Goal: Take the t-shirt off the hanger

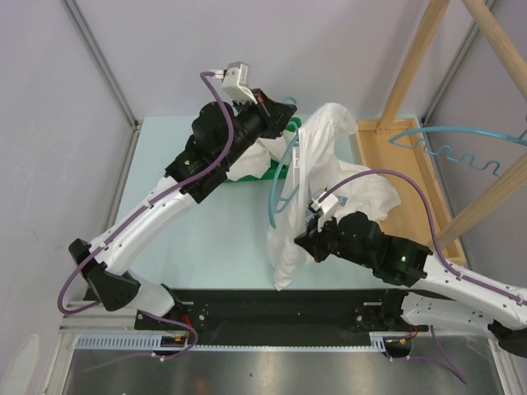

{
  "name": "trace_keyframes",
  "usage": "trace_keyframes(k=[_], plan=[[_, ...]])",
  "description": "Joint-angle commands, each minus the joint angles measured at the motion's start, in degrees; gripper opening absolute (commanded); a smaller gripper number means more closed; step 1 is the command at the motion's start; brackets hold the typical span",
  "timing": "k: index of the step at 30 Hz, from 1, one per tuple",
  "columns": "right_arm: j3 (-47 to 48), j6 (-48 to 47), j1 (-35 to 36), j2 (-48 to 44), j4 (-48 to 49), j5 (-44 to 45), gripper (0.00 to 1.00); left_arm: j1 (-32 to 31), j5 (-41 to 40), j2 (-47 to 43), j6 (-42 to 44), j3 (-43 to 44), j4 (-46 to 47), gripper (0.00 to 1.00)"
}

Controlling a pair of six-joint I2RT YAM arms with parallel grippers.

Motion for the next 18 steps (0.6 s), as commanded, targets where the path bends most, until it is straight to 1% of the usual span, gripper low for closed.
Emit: trace_keyframes(k=[1,3,4,7,8,9,10,13,15,18], plan=[[-3.6,4.7,-7.7,-4.7,-1.6,9.1,0.0,1.3,8.8,-2.3,-0.8,12.7,-8.4,0.0],[-2.8,5.2,-12.6,-4.4,-1.0,7.7,0.0,1.8,10.7,-2.9,-0.2,13.6,-14.7,0.0],[-2.1,4.8,-14.1,-4.0,-0.9,7.0,0.0,2.0,12.7,-3.6,0.3,11.8,-15.8,0.0],[1.6,3.3,-17.8,-0.9,-1.0,4.0,0.0,2.7,14.5,-6.5,3.9,8.0,-22.1,0.0],[3.5,3.1,-18.1,0.4,-1.1,3.8,0.0,3.0,14.8,-7.0,5.3,7.6,-24.3,0.0],[4.3,2.7,-18.2,1.2,-0.7,3.9,0.0,3.2,14.7,-7.3,8.3,7.2,-29.4,0.0],[5.0,2.3,-18.2,1.7,-0.6,4.1,0.0,3.5,14.2,-7.7,9.7,7.2,-31.9,0.0],[7.1,1.5,-18.2,3.8,0.0,4.1,0.0,3.8,10.4,-9.4,14.3,5.5,-38.9,0.0],[7.1,1.4,-18.2,5.4,-0.2,3.6,0.0,3.9,7.7,-11.3,15.6,2.8,-40.1,0.0],[4.7,3.1,-18.2,6.5,-0.4,2.6,0.0,4.2,7.7,-14.3,16.3,1.2,-41.0,0.0]])
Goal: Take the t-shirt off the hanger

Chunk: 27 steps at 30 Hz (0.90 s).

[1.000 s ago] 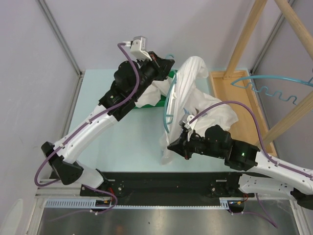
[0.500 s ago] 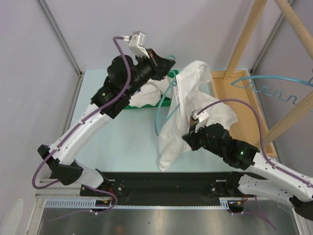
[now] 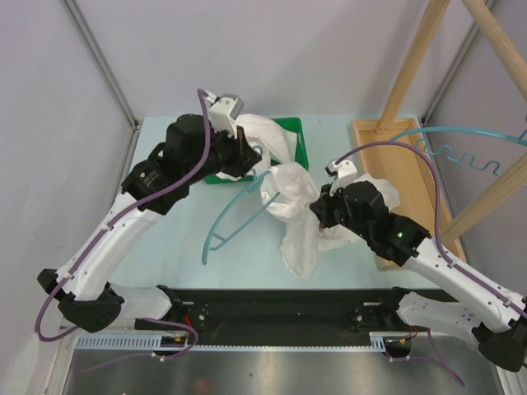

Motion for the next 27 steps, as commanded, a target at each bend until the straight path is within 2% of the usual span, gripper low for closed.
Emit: trace_keyframes(k=[1,5,7,8,10,11,12,13,16,19,22,27], plan=[[-0.9,1.1,-0.1,1.2,1.3,-1.7,0.0,0.6,-2.2,-4.9,4.3,-1.0,-5.0,0.0],[-4.3,3.2,0.0,0.6,0.5,-2.5,0.01,0.6,-2.0,-5.2,6.8,-1.5,-7.3,0.0],[-5.1,3.9,0.1,-0.4,0.3,-5.5,0.08,0.6,-6.2,-6.3,6.5,-3.0,-6.7,0.0],[-5.1,4.1,0.1,-0.8,0.3,-6.9,0.16,0.6,-8.1,-7.4,5.3,-3.5,-5.3,0.0],[-4.5,4.8,1.3,-1.8,-0.4,-9.0,0.2,0.6,-12.5,-11.8,4.0,-6.4,-2.3,0.0],[-4.1,4.9,1.8,-2.0,-0.6,-9.2,0.33,0.6,-13.4,-13.3,3.1,-7.5,1.4,0.0],[-3.9,5.5,3.0,-2.4,-1.3,-8.9,0.41,0.6,-14.0,-16.6,2.8,-10.1,3.6,0.0],[-2.5,5.8,3.7,-2.6,-1.9,-8.6,0.6,0.6,-14.0,-18.1,2.3,-11.5,6.0,0.0],[2.4,7.1,6.5,-2.7,-4.8,-5.4,0.87,0.6,-10.1,-22.0,-1.6,-16.9,17.0,0.0],[6.5,8.5,9.7,-2.4,-6.3,-3.2,0.94,0.7,-5.6,-24.1,-5.2,-22.3,26.2,0.0],[11.6,11.2,11.7,-1.6,-5.3,-4.1,0.95,0.6,-3.0,-24.3,-9.4,-26.5,33.1,0.0],[14.3,16.6,15.0,1.9,5.9,-9.6,0.94,0.6,-3.7,-22.2,-13.6,-30.5,41.7,0.0]])
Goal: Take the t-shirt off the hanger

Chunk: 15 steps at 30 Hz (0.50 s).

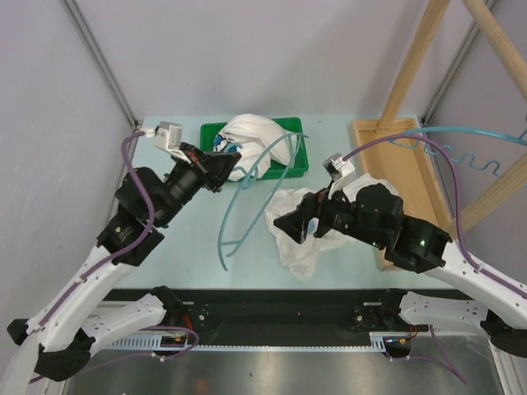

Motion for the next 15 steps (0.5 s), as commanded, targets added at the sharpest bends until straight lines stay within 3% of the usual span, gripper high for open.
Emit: trace_keyframes(k=[1,3,8,10,15], plan=[[3.1,5.8,3.3,4.1,9.6,-3.7,0.93,0.2,1.1,2.9,-6.3,-2.3,14.8,0.0],[4.7,6.0,4.1,7.2,11.2,-3.7,0.93,0.2,0.4,5.0,-6.8,-2.0,16.1,0.0],[7.9,3.3,8.6,12.5,11.1,-2.8,0.82,0.1,-2.5,7.1,-8.7,-2.0,19.9,0.0],[9.3,1.9,10.1,14.6,10.7,-1.7,0.72,0.1,-4.3,7.5,-9.2,-1.6,19.6,0.0],[11.3,0.0,14.0,17.1,9.3,4.7,0.69,-0.2,-6.1,7.9,-10.2,-1.5,20.4,0.0]])
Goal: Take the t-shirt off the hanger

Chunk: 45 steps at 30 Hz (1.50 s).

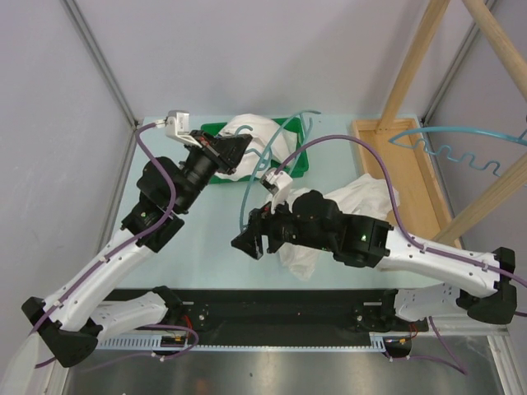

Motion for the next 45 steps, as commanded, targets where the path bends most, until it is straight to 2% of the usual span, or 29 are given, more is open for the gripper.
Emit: trace_keyframes(k=[1,7,8,10,17,22,31,33,37,39,40,42,44,45], plan=[[4.9,-2.8,2.7,0.6,1.4,7.5,0.68,-0.4,-3.2,0.1,-2.2,0.9,4.6,0.0],[6.7,-5.0,5.0,3.2,0.2,15.4,0.59,-1.7,-6.3,-0.8,-1.1,0.4,3.9,0.0],[7.0,-4.9,5.1,3.4,0.0,15.7,0.54,-1.8,-6.7,-1.0,-1.4,0.4,3.6,0.0],[7.3,-4.2,5.3,4.3,-0.6,15.8,0.5,-2.1,-8.6,-1.2,-1.6,0.4,3.4,0.0],[5.0,-4.8,9.3,5.5,0.0,20.9,0.5,-2.2,-12.9,-1.3,-3.5,2.0,1.7,0.0],[3.8,-5.5,10.6,5.2,0.0,24.4,0.49,-2.3,-13.2,-1.2,-4.5,2.5,0.8,0.0],[0.4,-6.3,10.9,4.2,2.2,27.3,0.38,-2.3,-18.3,-2.1,-11.0,3.0,-5.9,0.0],[0.3,-6.5,10.9,4.3,2.3,27.7,0.31,-2.3,-18.7,-2.1,-12.2,3.0,-6.6,0.0],[0.6,-6.8,11.0,4.1,2.5,28.3,0.02,-2.3,-16.4,-0.7,-10.5,4.5,-6.9,0.0],[1.2,-6.8,10.9,3.8,2.4,28.7,0.0,-2.3,-15.0,-0.8,-9.0,4.9,-7.0,0.0],[1.2,-6.1,10.3,3.4,2.4,28.3,0.0,-2.3,-13.9,-1.2,-7.1,4.8,-6.7,0.21],[1.3,-5.5,9.1,2.3,3.5,26.8,0.0,-2.3,-13.0,-2.0,-5.6,4.6,-6.7,0.52],[1.9,-5.2,6.9,1.9,3.9,25.2,0.0,-2.3,-11.1,-3.7,-2.6,4.5,-6.8,0.72],[3.1,-5.3,6.4,1.6,4.2,23.7,0.0,-2.3,-10.4,-4.4,-1.7,4.5,-7.0,0.75]])
